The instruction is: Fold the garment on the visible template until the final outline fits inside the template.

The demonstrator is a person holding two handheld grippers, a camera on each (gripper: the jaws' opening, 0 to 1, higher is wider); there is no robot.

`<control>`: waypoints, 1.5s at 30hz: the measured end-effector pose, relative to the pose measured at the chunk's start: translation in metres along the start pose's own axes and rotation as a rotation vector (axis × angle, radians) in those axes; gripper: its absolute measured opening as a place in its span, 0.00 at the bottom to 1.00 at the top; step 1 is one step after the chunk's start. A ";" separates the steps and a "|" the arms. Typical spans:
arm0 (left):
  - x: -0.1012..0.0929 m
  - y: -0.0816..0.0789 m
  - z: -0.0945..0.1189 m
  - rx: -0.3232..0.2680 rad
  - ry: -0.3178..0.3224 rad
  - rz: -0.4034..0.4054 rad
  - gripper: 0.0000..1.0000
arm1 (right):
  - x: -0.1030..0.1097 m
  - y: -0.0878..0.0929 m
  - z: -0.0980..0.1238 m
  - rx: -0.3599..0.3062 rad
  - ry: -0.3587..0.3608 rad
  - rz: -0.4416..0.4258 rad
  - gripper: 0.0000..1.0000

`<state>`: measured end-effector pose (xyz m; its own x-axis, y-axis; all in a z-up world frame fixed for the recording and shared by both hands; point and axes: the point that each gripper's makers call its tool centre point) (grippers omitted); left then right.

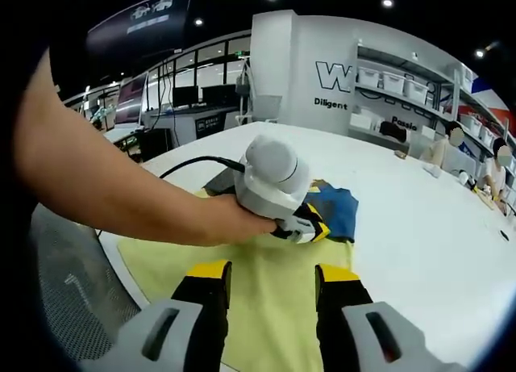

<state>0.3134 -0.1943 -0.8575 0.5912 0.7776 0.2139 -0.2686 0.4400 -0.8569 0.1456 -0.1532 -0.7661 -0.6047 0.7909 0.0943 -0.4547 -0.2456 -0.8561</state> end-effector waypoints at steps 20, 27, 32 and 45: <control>0.025 -0.028 0.026 -0.072 -0.034 0.017 0.29 | 0.002 0.000 -0.001 0.007 -0.005 0.011 0.39; 0.053 -0.023 0.051 -0.081 -0.101 0.041 0.59 | 0.005 0.000 -0.002 0.013 -0.019 0.023 0.40; 0.067 -0.015 0.067 -0.077 -0.133 0.069 0.75 | 0.009 0.000 -0.004 0.019 -0.031 0.036 0.40; 0.113 0.006 0.150 -0.050 -0.214 0.195 0.99 | 0.017 0.000 -0.008 0.026 -0.065 0.057 0.40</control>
<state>0.2642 -0.0367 -0.7679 0.3568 0.9248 0.1319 -0.3203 0.2538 -0.9127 0.1407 -0.1358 -0.7680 -0.6710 0.7372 0.0796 -0.4350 -0.3044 -0.8474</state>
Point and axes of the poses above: the point that each gripper's makers call its tool centre point, and the gripper's own axes: z roughly backward along the fingers, x roughly to its left, y roughly out of its underside, and after that the axes turned 15 degrees about -y, right-handed
